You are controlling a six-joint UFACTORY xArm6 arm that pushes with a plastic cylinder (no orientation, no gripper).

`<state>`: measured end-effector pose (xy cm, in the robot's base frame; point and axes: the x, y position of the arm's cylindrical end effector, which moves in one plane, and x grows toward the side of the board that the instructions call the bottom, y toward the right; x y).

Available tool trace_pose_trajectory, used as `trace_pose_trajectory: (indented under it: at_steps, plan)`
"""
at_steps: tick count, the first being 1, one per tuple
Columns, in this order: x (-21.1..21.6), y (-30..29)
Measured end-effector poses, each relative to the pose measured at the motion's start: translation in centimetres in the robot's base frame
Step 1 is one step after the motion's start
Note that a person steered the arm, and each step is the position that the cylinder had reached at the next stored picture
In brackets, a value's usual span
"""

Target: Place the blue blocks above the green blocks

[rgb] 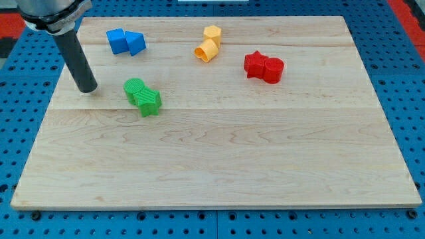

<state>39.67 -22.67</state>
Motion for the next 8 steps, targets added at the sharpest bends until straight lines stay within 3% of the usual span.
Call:
trace_pose_trajectory:
  at_steps: [2, 4, 6, 8]
  plan:
    - [-6.5, -7.7]
    - [-15.4, -5.1]
    - [-11.2, 3.8]
    - [-18.0, 4.9]
